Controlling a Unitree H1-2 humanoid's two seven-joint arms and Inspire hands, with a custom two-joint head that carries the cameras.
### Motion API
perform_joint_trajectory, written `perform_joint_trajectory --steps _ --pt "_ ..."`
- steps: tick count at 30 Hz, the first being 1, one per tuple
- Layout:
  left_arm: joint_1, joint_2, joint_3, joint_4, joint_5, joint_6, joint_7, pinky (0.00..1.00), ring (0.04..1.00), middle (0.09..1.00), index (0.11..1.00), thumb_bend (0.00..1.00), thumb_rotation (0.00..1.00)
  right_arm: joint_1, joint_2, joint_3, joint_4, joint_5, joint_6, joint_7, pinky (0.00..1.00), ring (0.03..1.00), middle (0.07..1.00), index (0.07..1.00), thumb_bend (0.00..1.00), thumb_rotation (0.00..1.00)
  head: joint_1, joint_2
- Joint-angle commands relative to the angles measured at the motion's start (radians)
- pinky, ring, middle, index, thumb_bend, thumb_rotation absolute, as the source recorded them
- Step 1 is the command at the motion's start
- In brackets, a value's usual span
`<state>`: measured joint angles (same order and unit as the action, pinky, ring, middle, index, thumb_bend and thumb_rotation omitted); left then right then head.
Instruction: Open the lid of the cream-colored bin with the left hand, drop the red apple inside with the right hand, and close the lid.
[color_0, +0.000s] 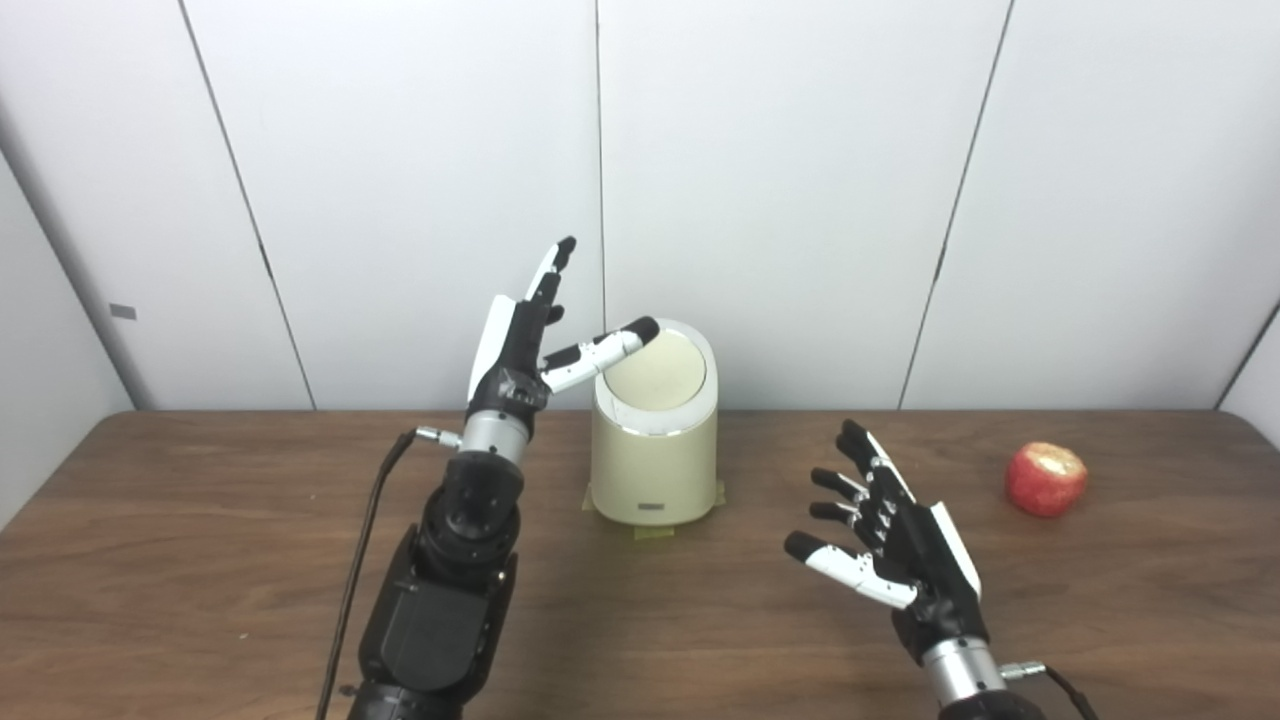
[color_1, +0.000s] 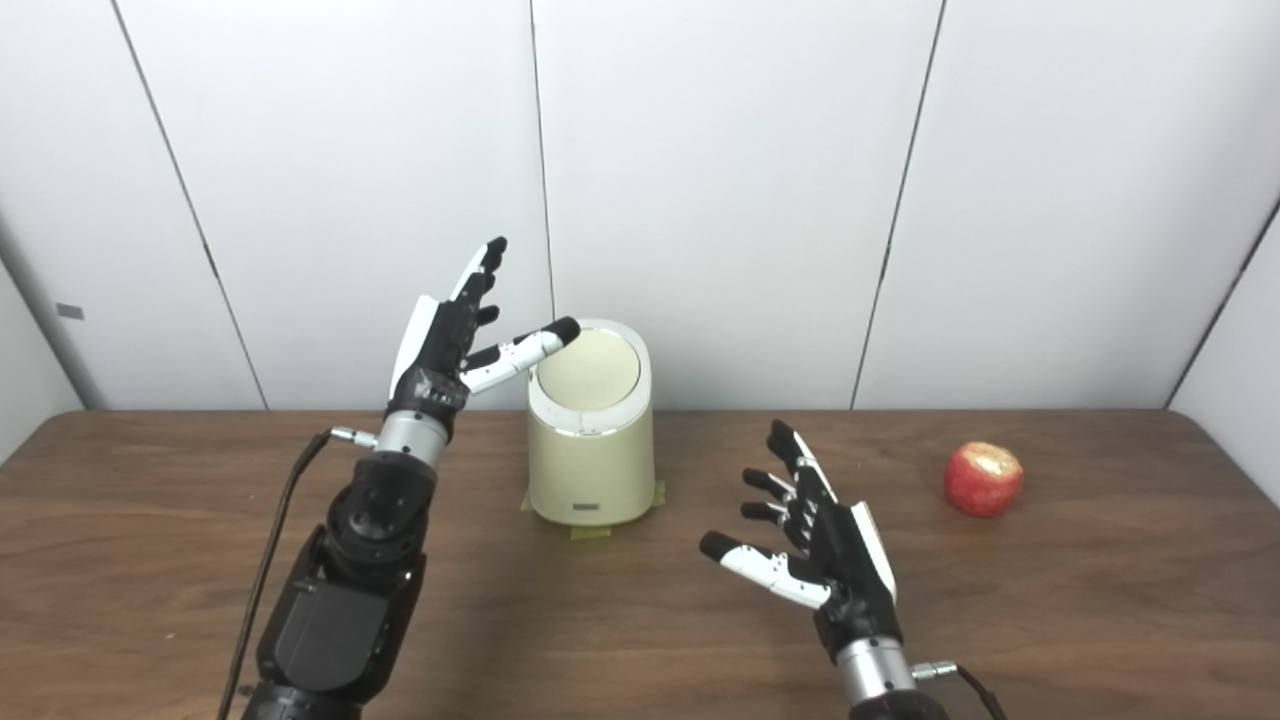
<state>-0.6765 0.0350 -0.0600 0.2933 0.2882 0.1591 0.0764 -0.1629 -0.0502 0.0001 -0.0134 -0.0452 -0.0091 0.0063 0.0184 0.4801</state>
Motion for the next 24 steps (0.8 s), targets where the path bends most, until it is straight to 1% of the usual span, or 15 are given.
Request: perform_joint_trajectory --steps 1,4,5,6,9,12,13,15,16,18,19,21,24 --pt "-0.099 0.009 -0.009 0.006 0.031 -0.02 0.034 0.91 1.0 1.0 1.0 0.92 0.45 -0.04 0.001 -0.001 -0.032 0.012 -0.044 0.005 0.72 0.829 0.956 0.942 0.86 0.34 0.001 0.001" --pt "-0.132 0.018 -0.032 0.052 0.073 -0.018 0.054 0.83 1.0 1.0 1.0 0.94 0.47 -0.037 -0.001 0.001 -0.039 0.01 -0.043 0.005 0.7 0.826 0.953 0.941 0.86 0.34 -0.002 0.006" --pt "-0.141 0.02 -0.036 0.064 0.079 -0.016 0.058 0.82 1.0 1.0 1.0 0.94 0.46 -0.037 -0.001 0.001 -0.041 0.012 -0.042 0.007 0.7 0.825 0.953 0.94 0.86 0.34 -0.002 0.006" --pt "-0.147 0.023 -0.039 0.074 0.082 -0.015 0.058 0.8 1.0 1.0 1.0 0.94 0.44 -0.036 -0.001 0.002 -0.043 0.013 -0.04 0.008 0.7 0.828 0.956 0.942 0.87 0.34 -0.002 0.008" --pt "-0.154 0.034 -0.049 0.083 0.083 -0.005 0.042 0.8 1.0 1.0 1.0 0.92 0.39 -0.035 -0.001 0.003 -0.049 0.012 -0.036 0.008 0.71 0.828 0.957 0.942 0.86 0.33 -0.003 0.01" --pt "-0.155 0.047 -0.062 0.101 0.094 -0.008 0.046 0.79 1.0 1.0 1.0 0.91 0.35 -0.036 -0.001 0.003 -0.05 0.012 -0.034 0.008 0.71 0.828 0.957 0.941 0.85 0.31 -0.003 0.011" --pt "-0.154 0.056 -0.072 0.108 0.107 -0.014 0.05 0.79 1.0 1.0 1.0 0.91 0.35 -0.036 0.0 0.003 -0.051 0.012 -0.032 0.009 0.71 0.829 0.957 0.941 0.85 0.31 -0.004 0.012" --pt "-0.151 0.07 -0.089 0.119 0.131 -0.025 0.055 0.79 1.0 1.0 1.0 0.89 0.27 -0.035 0.0 0.004 -0.054 0.015 -0.028 0.011 0.7 0.831 0.961 0.941 0.84 0.31 -0.006 0.013" --pt "-0.15 0.086 -0.113 0.125 0.165 -0.025 0.057 0.78 1.0 1.0 1.0 0.88 0.26 -0.035 0.001 0.005 -0.054 0.012 -0.026 0.009 0.7 0.831 0.962 0.941 0.84 0.31 -0.006 0.014" --pt "-0.147 0.109 -0.152 0.128 0.22 -0.014 0.058 0.83 1.0 1.0 1.0 0.88 0.16 -0.034 0.002 0.006 -0.055 0.005 -0.024 0.006 0.69 0.821 0.958 0.942 0.84 0.32 -0.005 0.016" --pt "-0.145 0.121 -0.171 0.129 0.246 -0.008 0.058 0.84 1.0 1.0 1.0 0.88 0.15 -0.034 0.003 0.007 -0.055 0.005 -0.023 0.005 0.69 0.819 0.957 0.942 0.84 0.32 -0.005 0.016" --pt "-0.142 0.134 -0.196 0.128 0.28 0.003 0.056 0.91 1.0 1.0 1.0 0.9 0.11 -0.033 0.004 0.006 -0.056 0.007 -0.025 0.005 0.69 0.819 0.956 0.941 0.84 0.32 -0.006 0.018" --pt "-0.14 0.152 -0.23 0.13 0.328 0.01 0.054 0.92 1.0 1.0 1.0 0.91 0.1 -0.032 0.005 0.009 -0.058 0.002 -0.026 0.004 0.69 0.817 0.956 0.941 0.83 0.32 -0.008 0.02"
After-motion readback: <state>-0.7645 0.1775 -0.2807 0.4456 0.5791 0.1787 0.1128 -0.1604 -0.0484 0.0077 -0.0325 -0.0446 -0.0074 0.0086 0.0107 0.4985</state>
